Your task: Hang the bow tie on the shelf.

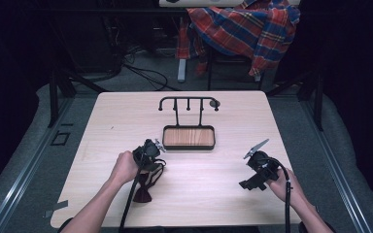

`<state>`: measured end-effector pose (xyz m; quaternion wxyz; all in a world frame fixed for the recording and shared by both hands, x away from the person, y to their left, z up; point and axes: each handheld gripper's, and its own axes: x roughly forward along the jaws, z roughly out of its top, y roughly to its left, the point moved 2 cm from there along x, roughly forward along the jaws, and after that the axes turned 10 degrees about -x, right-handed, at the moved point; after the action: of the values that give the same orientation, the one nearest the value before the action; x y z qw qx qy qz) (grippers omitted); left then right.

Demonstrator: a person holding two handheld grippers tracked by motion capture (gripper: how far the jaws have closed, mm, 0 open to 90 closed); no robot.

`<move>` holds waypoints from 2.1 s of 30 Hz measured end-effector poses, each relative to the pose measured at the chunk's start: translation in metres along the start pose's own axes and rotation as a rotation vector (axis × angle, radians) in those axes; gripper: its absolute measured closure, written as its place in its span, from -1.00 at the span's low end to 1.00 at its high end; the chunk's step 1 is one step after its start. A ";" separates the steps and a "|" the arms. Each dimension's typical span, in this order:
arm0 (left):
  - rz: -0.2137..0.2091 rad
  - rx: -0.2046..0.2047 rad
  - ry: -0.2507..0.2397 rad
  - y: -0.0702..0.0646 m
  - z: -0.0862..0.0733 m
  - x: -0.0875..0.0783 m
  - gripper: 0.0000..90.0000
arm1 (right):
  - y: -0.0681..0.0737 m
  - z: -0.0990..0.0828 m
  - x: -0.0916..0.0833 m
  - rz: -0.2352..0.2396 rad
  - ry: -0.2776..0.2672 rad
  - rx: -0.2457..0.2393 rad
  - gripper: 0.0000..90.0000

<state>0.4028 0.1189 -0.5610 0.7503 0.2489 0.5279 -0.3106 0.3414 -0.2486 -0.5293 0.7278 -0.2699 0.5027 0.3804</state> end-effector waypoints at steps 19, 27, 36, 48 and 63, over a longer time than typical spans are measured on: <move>0.024 0.011 0.027 0.000 -0.003 0.002 0.95 | 0.001 0.000 0.001 0.002 -0.005 0.001 -0.65; 0.043 0.000 -0.055 0.001 -0.003 -0.013 0.95 | 0.002 0.000 0.001 0.008 -0.001 -0.002 -0.65; 0.064 -0.047 -0.115 0.004 -0.005 -0.030 0.96 | 0.001 0.000 0.001 0.012 0.002 -0.005 -0.65; 0.089 -0.096 -0.201 0.009 -0.008 -0.053 0.97 | 0.001 -0.001 0.001 0.017 0.008 -0.010 -0.65; 0.116 -0.146 -0.265 0.016 -0.007 -0.072 0.97 | 0.002 -0.001 0.000 0.014 0.003 -0.014 -0.65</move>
<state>0.3924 0.1493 -0.4939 0.8461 0.1805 0.4303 -0.2576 0.3390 -0.2484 -0.5300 0.7224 -0.2721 0.5032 0.3885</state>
